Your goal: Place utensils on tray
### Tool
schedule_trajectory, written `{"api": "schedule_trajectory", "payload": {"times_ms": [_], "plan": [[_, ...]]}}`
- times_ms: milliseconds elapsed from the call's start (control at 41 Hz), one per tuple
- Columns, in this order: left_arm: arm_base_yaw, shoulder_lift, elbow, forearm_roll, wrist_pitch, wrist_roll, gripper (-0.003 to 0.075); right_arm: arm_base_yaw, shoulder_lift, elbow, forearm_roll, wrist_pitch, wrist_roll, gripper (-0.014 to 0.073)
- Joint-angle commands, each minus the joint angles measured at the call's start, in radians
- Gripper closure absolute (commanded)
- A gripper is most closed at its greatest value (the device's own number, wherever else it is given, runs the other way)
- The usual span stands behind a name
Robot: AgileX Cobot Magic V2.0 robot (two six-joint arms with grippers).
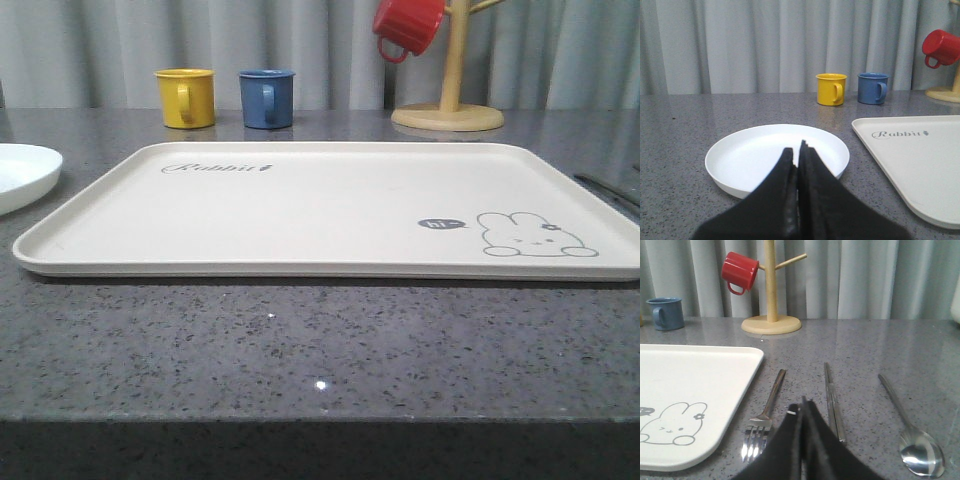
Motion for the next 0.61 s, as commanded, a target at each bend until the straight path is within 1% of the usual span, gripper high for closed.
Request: {"api": "schedule_trajectory", "payload": {"times_ms": [0, 366, 415, 512, 585], "plan": [[-0.006, -0.022, 0.02, 0.0, -0.081, -0.011, 0.074, -0.005, -0.016, 0.0, -0.011, -0.078, -0.002, 0.0662], [-0.006, -0.022, 0.02, 0.0, -0.081, -0.011, 0.074, -0.005, -0.016, 0.0, -0.011, -0.101, -0.002, 0.0662], [-0.006, -0.022, 0.02, 0.0, -0.105, -0.011, 0.074, -0.005, -0.016, -0.005, -0.01, -0.097, -0.002, 0.0662], [-0.006, -0.022, 0.002, 0.0, -0.217, -0.011, 0.074, -0.005, -0.016, -0.055, -0.009, -0.033, -0.002, 0.0662], [-0.006, -0.017, -0.061, 0.0, -0.208, -0.011, 0.074, -0.005, -0.016, -0.114, -0.009, 0.031, -0.002, 0.0662]]}}
